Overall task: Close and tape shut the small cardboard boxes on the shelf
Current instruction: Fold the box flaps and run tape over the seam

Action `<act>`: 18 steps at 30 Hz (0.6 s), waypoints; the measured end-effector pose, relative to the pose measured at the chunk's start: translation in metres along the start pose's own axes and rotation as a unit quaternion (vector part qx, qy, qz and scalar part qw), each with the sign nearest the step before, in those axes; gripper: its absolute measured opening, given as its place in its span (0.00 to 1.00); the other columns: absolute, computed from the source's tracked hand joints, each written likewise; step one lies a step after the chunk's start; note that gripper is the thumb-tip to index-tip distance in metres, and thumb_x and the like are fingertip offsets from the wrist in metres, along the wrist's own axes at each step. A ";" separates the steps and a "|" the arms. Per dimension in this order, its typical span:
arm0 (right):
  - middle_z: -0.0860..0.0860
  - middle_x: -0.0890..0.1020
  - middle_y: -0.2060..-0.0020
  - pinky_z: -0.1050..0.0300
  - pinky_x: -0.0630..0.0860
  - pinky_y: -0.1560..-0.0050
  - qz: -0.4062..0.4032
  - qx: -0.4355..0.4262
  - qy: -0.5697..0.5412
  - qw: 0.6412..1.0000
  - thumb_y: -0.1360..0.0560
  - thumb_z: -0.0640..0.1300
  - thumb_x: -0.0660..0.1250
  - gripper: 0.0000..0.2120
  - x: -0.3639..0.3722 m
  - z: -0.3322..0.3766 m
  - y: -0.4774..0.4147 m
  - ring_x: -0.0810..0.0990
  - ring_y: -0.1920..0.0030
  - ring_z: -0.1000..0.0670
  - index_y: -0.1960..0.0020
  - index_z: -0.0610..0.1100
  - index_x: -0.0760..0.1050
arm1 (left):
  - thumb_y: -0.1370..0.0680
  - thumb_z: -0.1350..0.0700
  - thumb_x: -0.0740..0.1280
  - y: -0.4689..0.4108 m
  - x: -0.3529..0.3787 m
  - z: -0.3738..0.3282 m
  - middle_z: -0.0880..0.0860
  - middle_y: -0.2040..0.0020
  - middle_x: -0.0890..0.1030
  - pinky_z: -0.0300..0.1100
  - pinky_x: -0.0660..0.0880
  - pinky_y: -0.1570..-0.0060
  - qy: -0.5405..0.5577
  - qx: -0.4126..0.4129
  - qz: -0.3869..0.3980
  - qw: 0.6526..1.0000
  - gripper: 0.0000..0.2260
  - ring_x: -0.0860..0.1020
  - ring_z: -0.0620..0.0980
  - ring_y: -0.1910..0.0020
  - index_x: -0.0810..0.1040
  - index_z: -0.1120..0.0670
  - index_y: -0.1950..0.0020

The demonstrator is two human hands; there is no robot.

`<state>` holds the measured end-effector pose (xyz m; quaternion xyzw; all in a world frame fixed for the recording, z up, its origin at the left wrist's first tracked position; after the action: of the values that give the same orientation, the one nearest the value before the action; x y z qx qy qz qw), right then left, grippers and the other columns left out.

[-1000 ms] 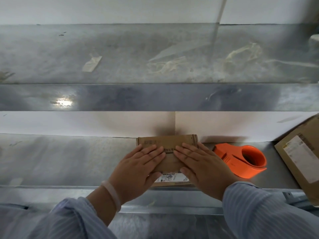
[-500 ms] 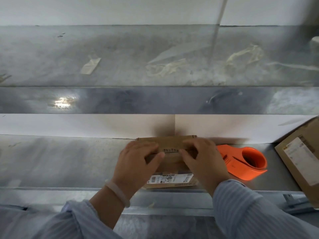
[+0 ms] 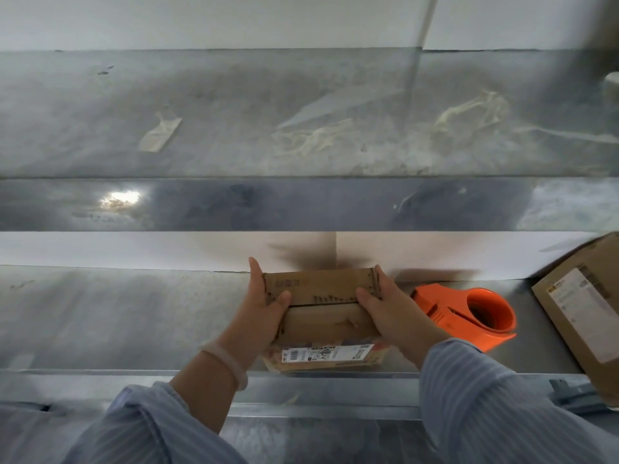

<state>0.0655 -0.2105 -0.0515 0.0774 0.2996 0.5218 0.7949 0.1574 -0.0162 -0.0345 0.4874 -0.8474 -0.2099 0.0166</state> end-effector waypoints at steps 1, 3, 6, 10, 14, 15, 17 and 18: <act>0.48 0.78 0.43 0.48 0.83 0.59 0.020 0.013 -0.026 0.999 0.19 0.54 0.59 0.24 0.000 -0.003 0.000 0.83 0.51 0.47 0.25 0.59 0.56 | 0.17 0.56 0.60 0.001 -0.001 0.003 0.51 0.42 0.75 0.43 0.81 0.65 0.049 -0.016 0.007 0.999 0.37 0.81 0.57 0.50 0.33 0.42 0.23; 0.47 0.78 0.41 0.47 0.83 0.60 0.047 0.039 -0.070 0.996 0.18 0.55 0.58 0.27 0.000 -0.008 -0.003 0.85 0.54 0.44 0.23 0.62 0.51 | 0.17 0.56 0.59 0.002 -0.003 0.009 0.50 0.42 0.74 0.49 0.82 0.60 0.138 -0.046 0.006 0.989 0.34 0.82 0.57 0.49 0.38 0.40 0.21; 0.45 0.80 0.42 0.50 0.81 0.63 0.071 0.079 -0.137 0.985 0.18 0.56 0.58 0.27 0.001 -0.014 -0.011 0.86 0.53 0.43 0.22 0.58 0.54 | 0.17 0.55 0.59 0.001 -0.002 0.017 0.53 0.43 0.78 0.49 0.83 0.62 0.230 -0.071 0.009 0.971 0.30 0.84 0.53 0.59 0.47 0.40 0.21; 0.44 0.81 0.41 0.48 0.83 0.59 0.067 0.086 -0.168 0.980 0.22 0.62 0.60 0.28 0.002 -0.023 -0.011 0.85 0.51 0.43 0.24 0.56 0.61 | 0.17 0.55 0.59 0.000 -0.002 0.020 0.58 0.40 0.79 0.50 0.82 0.58 0.217 -0.060 0.029 0.974 0.21 0.83 0.57 0.52 0.62 0.41 0.24; 0.53 0.77 0.40 0.52 0.80 0.48 -0.042 0.010 -0.192 0.980 0.20 0.58 0.60 0.20 -0.008 -0.017 0.005 0.80 0.44 0.50 0.29 0.58 0.67 | 0.16 0.56 0.57 0.008 -0.013 0.018 0.60 0.41 0.79 0.51 0.81 0.55 0.163 -0.007 -0.052 0.985 0.11 0.81 0.57 0.49 0.74 0.47 0.36; 0.54 0.77 0.40 0.53 0.78 0.45 -0.072 -0.016 -0.205 0.976 0.20 0.57 0.61 0.18 -0.010 -0.017 0.010 0.78 0.43 0.52 0.31 0.58 0.69 | 0.16 0.57 0.57 0.012 -0.017 0.018 0.60 0.41 0.79 0.54 0.81 0.53 0.157 0.003 -0.069 0.985 0.10 0.81 0.59 0.47 0.75 0.47 0.39; 0.54 0.78 0.40 0.51 0.76 0.39 -0.128 -0.062 -0.205 0.968 0.20 0.54 0.62 0.13 -0.011 -0.020 0.025 0.77 0.42 0.54 0.36 0.56 0.72 | 0.16 0.57 0.57 0.022 -0.023 0.024 0.59 0.42 0.79 0.58 0.80 0.49 0.153 0.011 -0.104 0.983 0.10 0.80 0.61 0.46 0.76 0.48 0.40; 0.54 0.77 0.41 0.51 0.75 0.38 -0.165 -0.082 -0.184 0.966 0.20 0.53 0.63 0.12 -0.010 -0.021 0.034 0.76 0.42 0.55 0.37 0.54 0.72 | 0.16 0.57 0.57 0.029 -0.024 0.026 0.58 0.43 0.79 0.58 0.80 0.49 0.161 0.016 -0.127 0.979 0.10 0.80 0.60 0.46 0.76 0.50 0.40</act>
<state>0.0248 -0.2084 -0.0494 0.0560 0.1135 0.3828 0.9151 0.1403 0.0256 -0.0427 0.6188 -0.7679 -0.1157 0.1188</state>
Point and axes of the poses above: each hand's wrist, its own y-axis away from the middle knuckle, its own x-axis out of the palm, z = x × y, the point moved 5 cm from there along -y, towards the middle knuckle
